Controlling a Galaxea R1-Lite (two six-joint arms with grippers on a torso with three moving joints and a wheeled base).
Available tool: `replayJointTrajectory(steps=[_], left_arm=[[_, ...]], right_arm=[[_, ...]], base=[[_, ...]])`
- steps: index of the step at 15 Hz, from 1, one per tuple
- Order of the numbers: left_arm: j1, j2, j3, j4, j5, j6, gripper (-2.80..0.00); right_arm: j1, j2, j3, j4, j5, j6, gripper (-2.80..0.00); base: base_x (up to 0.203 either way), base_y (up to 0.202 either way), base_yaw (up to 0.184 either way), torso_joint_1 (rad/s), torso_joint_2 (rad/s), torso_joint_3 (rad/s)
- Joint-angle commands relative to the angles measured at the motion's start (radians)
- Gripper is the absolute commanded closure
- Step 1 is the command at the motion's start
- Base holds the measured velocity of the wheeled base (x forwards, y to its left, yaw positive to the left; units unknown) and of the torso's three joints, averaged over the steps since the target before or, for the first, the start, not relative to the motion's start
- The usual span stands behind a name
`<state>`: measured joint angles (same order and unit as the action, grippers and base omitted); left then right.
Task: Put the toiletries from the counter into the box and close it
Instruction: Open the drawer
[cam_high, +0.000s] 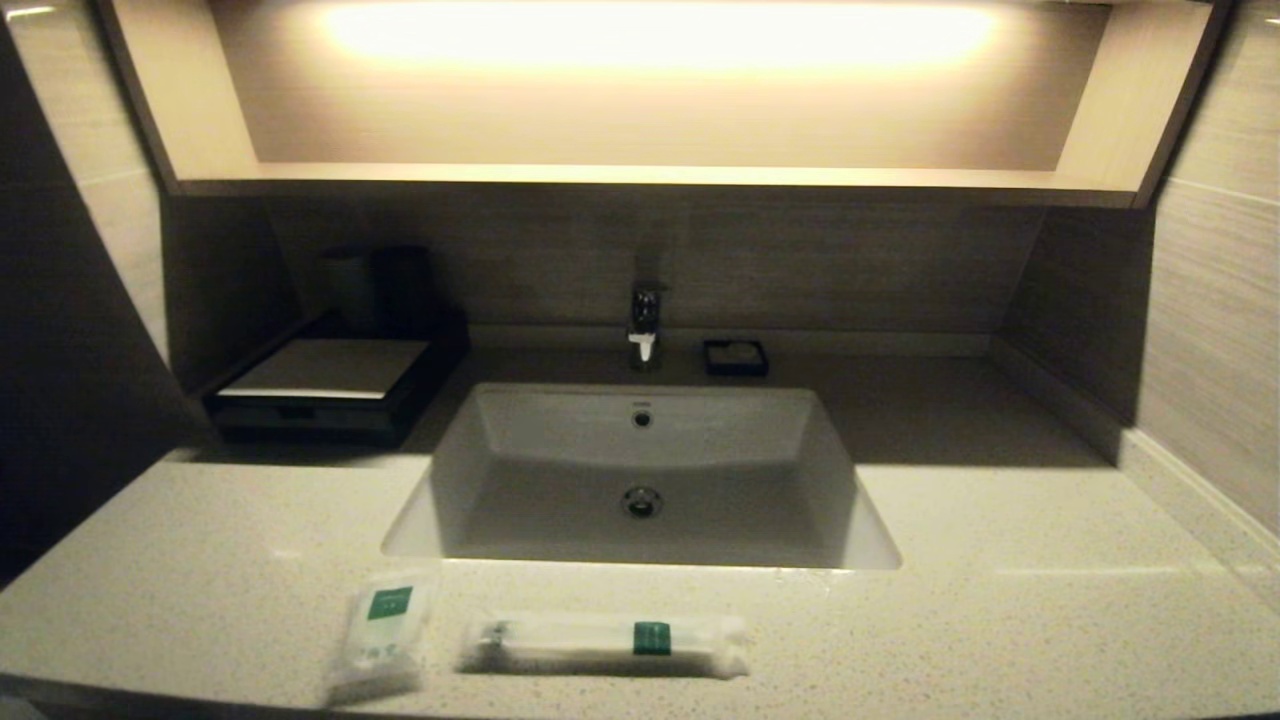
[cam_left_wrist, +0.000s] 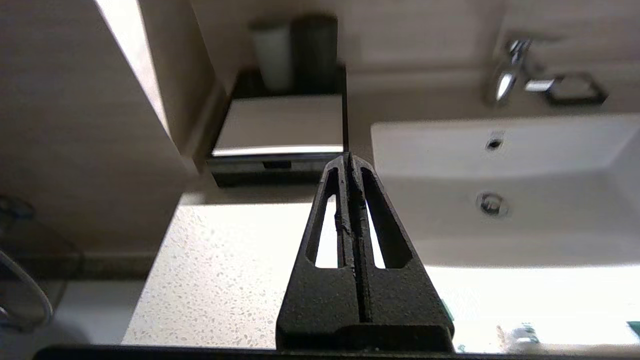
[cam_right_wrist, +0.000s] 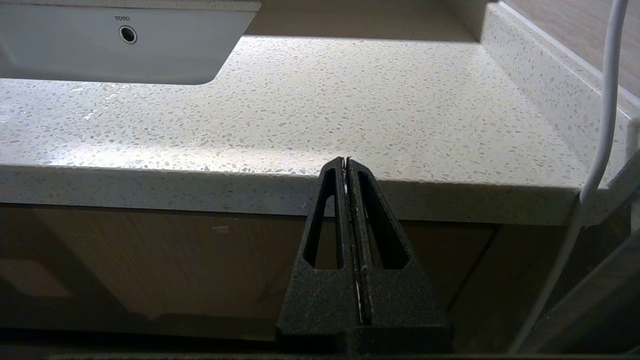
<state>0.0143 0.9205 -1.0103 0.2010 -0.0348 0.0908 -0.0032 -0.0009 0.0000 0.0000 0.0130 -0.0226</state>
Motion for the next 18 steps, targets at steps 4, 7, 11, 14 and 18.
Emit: replayJointTrajectory(steps=[4,7,11,14,18], left_arm=[[0.002,0.277,-0.127,-0.003,-0.001,0.0,0.0],[0.003,0.346,-0.14,-0.015,0.013,0.0,0.0],[0.028,0.43,-0.121,-0.115,0.017,0.009,0.0],[0.096,0.499,-0.118,-0.25,0.013,0.035,0.0],[0.263,0.563,-0.101,-0.35,-0.081,0.081,0.0]], right_arm=[[0.0,0.001,0.002,0.0,0.001,0.0,0.0],[0.0,-0.001,0.002,0.0,0.001,0.0,0.0],[0.0,0.001,0.002,0.0,0.001,0.0,0.0],[0.0,-0.001,0.002,0.0,0.001,0.0,0.0],[0.0,0.001,0.002,0.0,0.001,0.0,0.0]], base=[[0.0,0.0,0.0,0.0,0.0,0.0],[0.0,0.0,0.0,0.0,0.0,0.0],[0.0,0.0,0.0,0.0,0.0,0.0],[0.0,0.0,0.0,0.0,0.0,0.0],[0.0,0.0,0.0,0.0,0.0,0.0]])
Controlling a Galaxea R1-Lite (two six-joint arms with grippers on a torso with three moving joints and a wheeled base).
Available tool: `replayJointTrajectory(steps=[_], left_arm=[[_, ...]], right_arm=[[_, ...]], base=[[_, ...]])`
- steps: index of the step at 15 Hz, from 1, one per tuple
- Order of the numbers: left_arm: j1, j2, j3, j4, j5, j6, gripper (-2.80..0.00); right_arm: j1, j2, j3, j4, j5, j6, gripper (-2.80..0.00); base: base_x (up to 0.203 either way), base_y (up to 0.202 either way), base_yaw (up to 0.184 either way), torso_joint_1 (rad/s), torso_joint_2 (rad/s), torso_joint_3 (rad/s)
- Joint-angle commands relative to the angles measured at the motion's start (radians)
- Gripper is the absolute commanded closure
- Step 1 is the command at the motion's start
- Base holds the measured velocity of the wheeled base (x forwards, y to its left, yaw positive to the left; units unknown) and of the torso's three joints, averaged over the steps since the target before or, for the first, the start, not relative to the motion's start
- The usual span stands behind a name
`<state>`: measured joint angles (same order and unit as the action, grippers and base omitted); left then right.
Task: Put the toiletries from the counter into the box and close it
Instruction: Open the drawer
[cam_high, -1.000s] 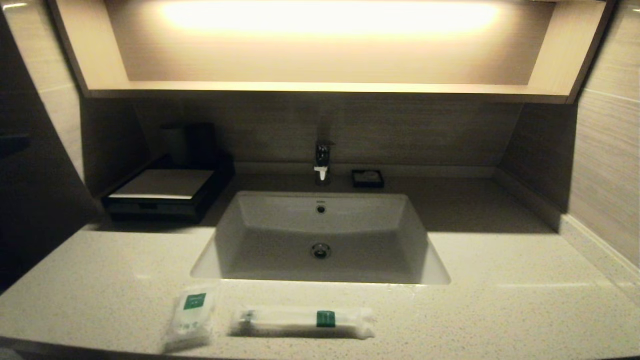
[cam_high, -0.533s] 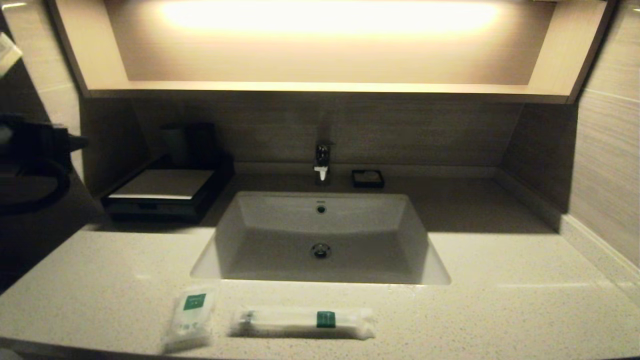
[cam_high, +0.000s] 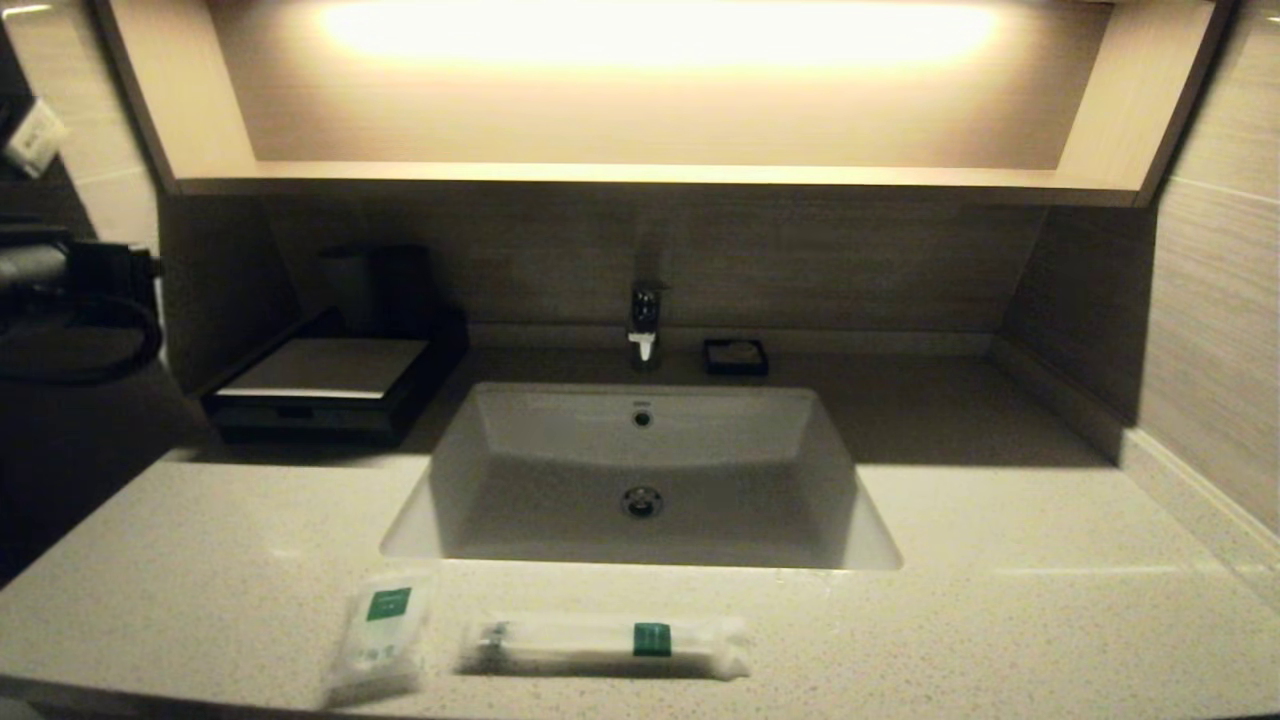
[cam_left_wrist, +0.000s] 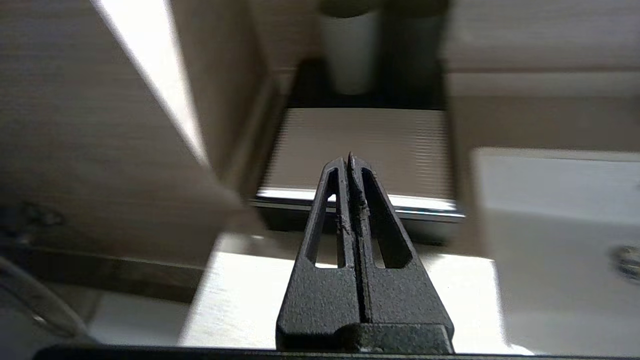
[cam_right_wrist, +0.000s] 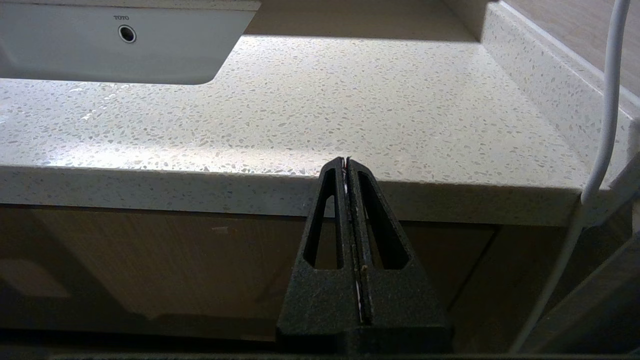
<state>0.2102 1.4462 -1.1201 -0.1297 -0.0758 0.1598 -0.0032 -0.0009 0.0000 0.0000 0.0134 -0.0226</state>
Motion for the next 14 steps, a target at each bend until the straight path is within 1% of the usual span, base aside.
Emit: replayJointTrajectory(steps=[1,3,5,6,8,10,12,14], left_arm=[[0.119,0.045,0.019,-0.041,-0.093,0.024,0.0],[0.22,0.06,0.059,-0.094,-0.244,0.035,0.0],[0.256,0.076,0.138,-0.148,-0.318,0.038,0.0],[0.264,0.089,0.176,-0.209,-0.352,0.037,0.0],[0.268,0.11,0.253,-0.343,-0.394,0.035,0.0],[0.267,0.112,0.323,-0.432,-0.417,0.033,0.0],[0.248,0.106,0.358,-0.454,-0.434,0.028,0.0],[0.232,0.119,0.363,-0.452,-0.425,0.028,0.0]], right_arm=[[0.0,-0.001,0.002,0.0,0.0,0.0,0.0],[0.0,0.001,0.002,0.0,0.0,0.0,0.0],[0.0,0.001,0.002,0.0,0.0,0.0,0.0],[0.0,-0.001,0.002,0.0,0.0,0.0,0.0],[0.0,0.001,0.002,0.0,0.0,0.0,0.0],[0.0,0.001,0.002,0.0,0.0,0.0,0.0],[0.0,0.001,0.002,0.0,0.0,0.0,0.0],[0.0,0.001,0.002,0.0,0.0,0.0,0.0]], base=[[0.0,0.0,0.0,0.0,0.0,0.0],[0.0,0.0,0.0,0.0,0.0,0.0],[0.0,0.0,0.0,0.0,0.0,0.0],[0.0,0.0,0.0,0.0,0.0,0.0],[0.0,0.0,0.0,0.0,0.0,0.0],[0.0,0.0,0.0,0.0,0.0,0.0],[0.0,0.0,0.0,0.0,0.0,0.0],[0.0,0.0,0.0,0.0,0.0,0.0]])
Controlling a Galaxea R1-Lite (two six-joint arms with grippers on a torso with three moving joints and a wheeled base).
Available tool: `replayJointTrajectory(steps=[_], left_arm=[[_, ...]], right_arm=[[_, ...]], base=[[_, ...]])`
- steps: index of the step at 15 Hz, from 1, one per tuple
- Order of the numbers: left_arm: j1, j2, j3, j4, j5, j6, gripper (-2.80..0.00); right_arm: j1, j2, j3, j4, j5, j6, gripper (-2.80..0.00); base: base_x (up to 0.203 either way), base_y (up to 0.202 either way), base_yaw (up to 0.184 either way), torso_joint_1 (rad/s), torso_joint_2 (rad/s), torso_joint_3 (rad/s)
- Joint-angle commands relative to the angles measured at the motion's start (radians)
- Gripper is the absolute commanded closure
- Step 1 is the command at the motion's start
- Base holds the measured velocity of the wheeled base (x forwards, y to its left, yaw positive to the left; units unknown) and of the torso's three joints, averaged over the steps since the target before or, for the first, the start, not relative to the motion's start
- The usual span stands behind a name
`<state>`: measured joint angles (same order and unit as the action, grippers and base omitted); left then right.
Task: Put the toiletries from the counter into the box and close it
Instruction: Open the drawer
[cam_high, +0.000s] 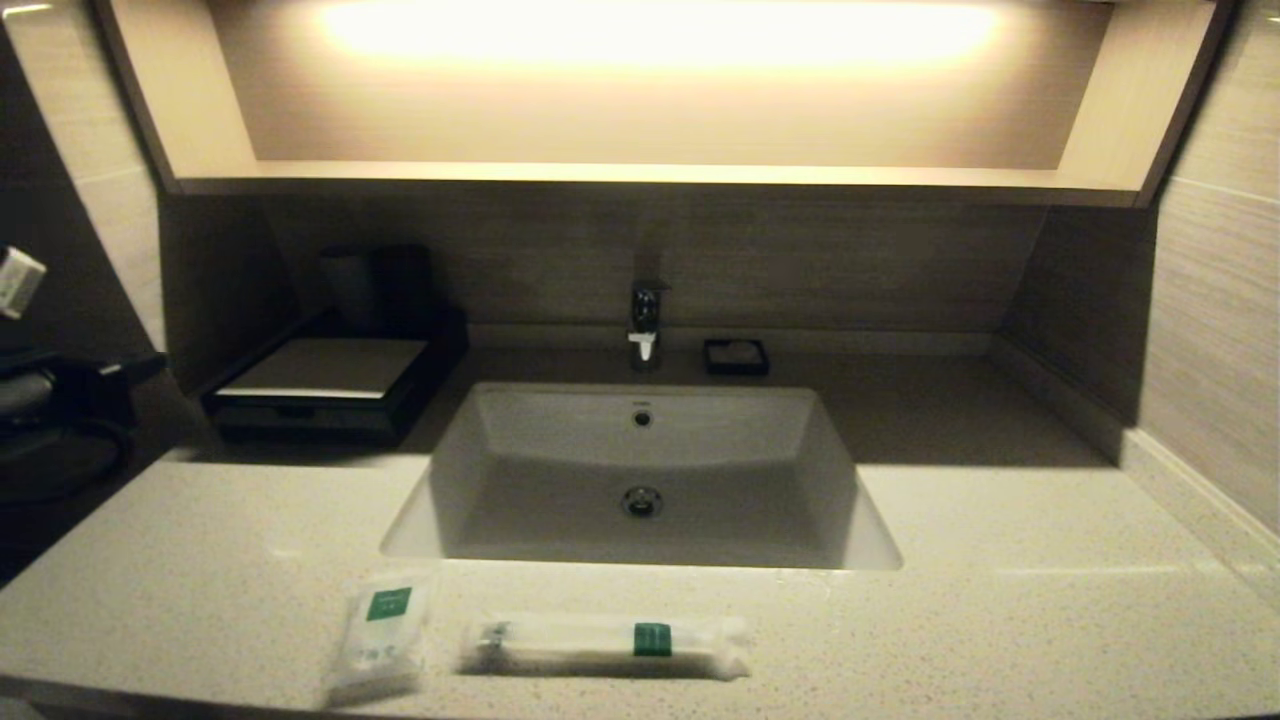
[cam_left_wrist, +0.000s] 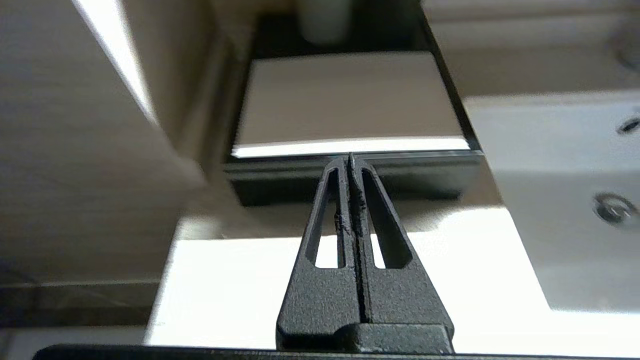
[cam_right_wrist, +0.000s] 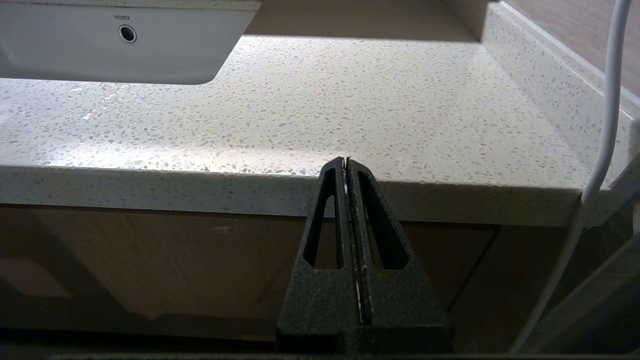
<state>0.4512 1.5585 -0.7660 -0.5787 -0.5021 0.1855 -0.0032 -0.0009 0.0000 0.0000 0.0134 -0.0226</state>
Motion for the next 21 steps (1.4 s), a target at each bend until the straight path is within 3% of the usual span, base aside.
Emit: replayJointTrajectory(steps=[1,11,15,19,21], left_arm=[[-0.01,0.019,0.011,-0.004,0.002,0.007,0.0],[-0.01,0.036,0.111,-0.007,0.007,0.012,0.0],[-0.012,0.043,0.088,-0.001,0.015,0.018,0.0],[-0.012,0.07,0.076,0.061,0.019,0.103,0.0],[-0.011,0.073,0.047,0.096,0.033,0.104,0.0]], right_arm=[[0.0,-0.001,0.002,0.0,0.0,0.0,0.0],[0.0,-0.001,0.002,0.0,0.0,0.0,0.0],[0.0,-0.001,0.002,0.0,0.0,0.0,0.0],[0.0,0.0,0.002,0.0,0.0,0.0,0.0],[0.0,0.0,0.002,0.0,0.0,0.0,0.0]], base=[[0.0,0.0,0.0,0.0,0.0,0.0],[0.0,0.0,0.0,0.0,0.0,0.0],[0.0,0.0,0.0,0.0,0.0,0.0],[0.0,0.0,0.0,0.0,0.0,0.0],[0.0,0.0,0.0,0.0,0.0,0.0]])
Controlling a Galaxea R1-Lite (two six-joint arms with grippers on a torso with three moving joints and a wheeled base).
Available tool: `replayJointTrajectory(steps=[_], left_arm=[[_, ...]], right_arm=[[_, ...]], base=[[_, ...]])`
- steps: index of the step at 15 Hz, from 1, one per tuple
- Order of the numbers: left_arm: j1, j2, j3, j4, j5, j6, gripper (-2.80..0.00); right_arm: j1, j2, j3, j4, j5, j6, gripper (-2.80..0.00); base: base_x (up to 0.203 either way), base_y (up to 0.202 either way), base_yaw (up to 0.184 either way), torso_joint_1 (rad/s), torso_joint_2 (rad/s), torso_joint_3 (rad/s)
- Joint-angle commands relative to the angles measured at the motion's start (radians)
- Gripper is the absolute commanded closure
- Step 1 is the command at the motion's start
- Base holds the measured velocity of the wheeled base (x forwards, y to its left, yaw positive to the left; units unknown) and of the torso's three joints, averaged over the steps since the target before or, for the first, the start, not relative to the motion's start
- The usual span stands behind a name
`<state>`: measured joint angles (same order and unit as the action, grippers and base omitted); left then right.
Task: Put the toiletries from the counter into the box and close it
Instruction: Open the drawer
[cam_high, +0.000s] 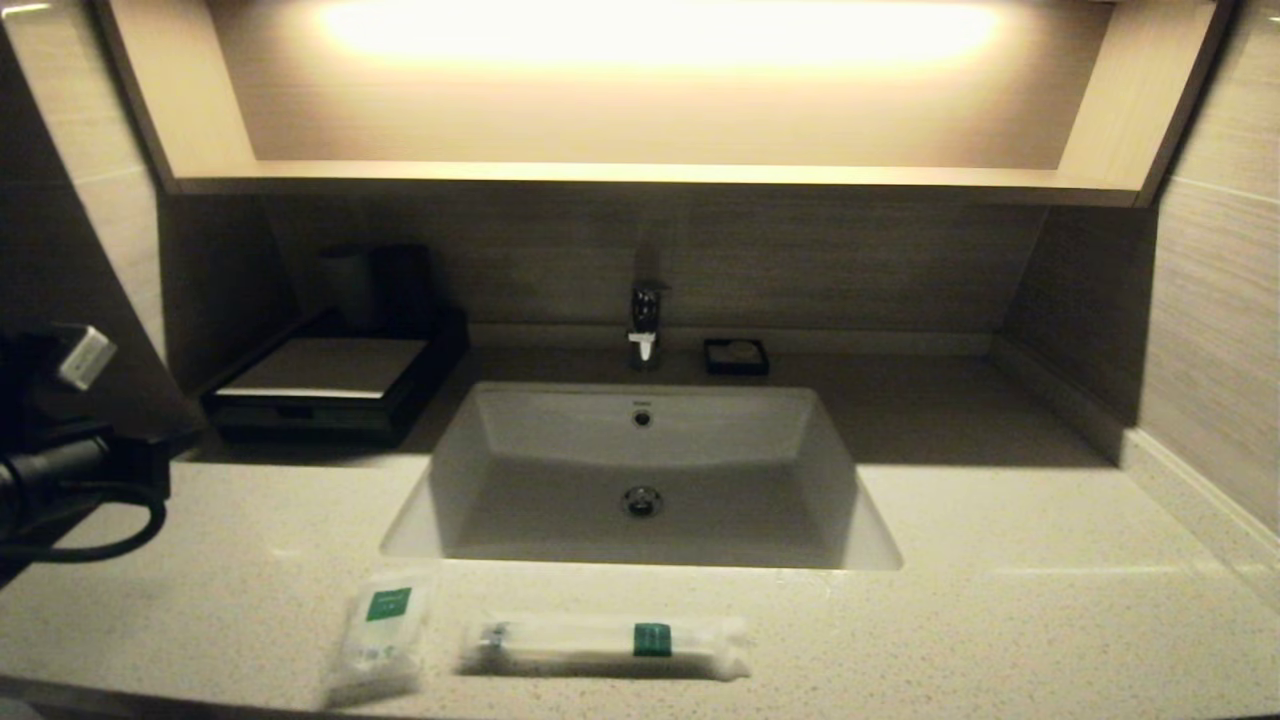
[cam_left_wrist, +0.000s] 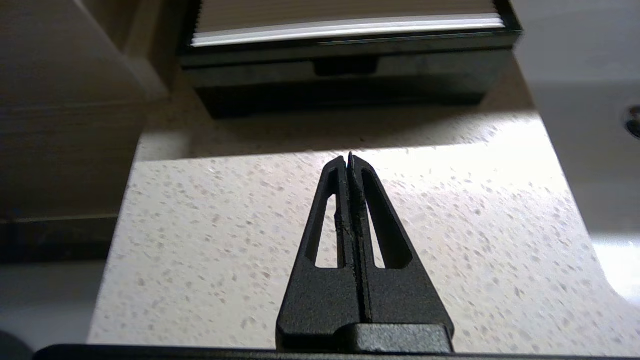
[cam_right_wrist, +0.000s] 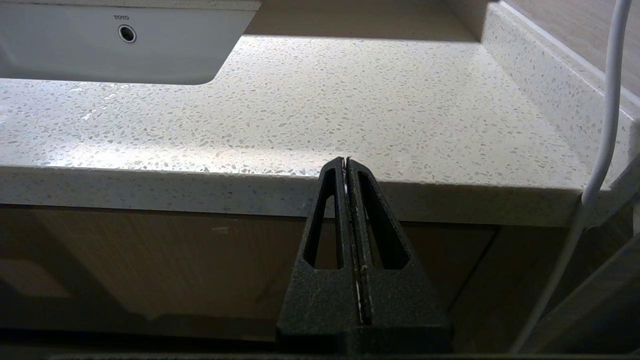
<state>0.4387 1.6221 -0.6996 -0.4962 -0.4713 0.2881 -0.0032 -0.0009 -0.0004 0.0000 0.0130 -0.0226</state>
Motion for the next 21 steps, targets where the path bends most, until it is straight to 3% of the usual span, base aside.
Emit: replayJointTrajectory(steps=[1,3,9,21], left_arm=[[0.002,0.013,-0.037,0.052,0.006,0.001,0.0],[-0.003,0.019,-0.073,0.141,0.008,0.003,0.0],[-0.028,0.072,-0.078,0.139,0.007,0.022,0.0],[-0.106,0.164,-0.055,-0.037,0.067,0.013,0.0]], right_arm=[[0.0,0.001,0.002,0.0,0.001,0.0,0.0],[0.0,-0.001,0.002,0.0,0.001,0.0,0.0],[0.0,0.001,0.002,0.0,0.001,0.0,0.0],[0.0,0.001,0.002,0.0,0.001,0.0,0.0]], base=[[0.0,0.0,0.0,0.0,0.0,0.0],[0.0,0.0,0.0,0.0,0.0,0.0],[0.0,0.0,0.0,0.0,0.0,0.0],[0.0,0.0,0.0,0.0,0.0,0.0]])
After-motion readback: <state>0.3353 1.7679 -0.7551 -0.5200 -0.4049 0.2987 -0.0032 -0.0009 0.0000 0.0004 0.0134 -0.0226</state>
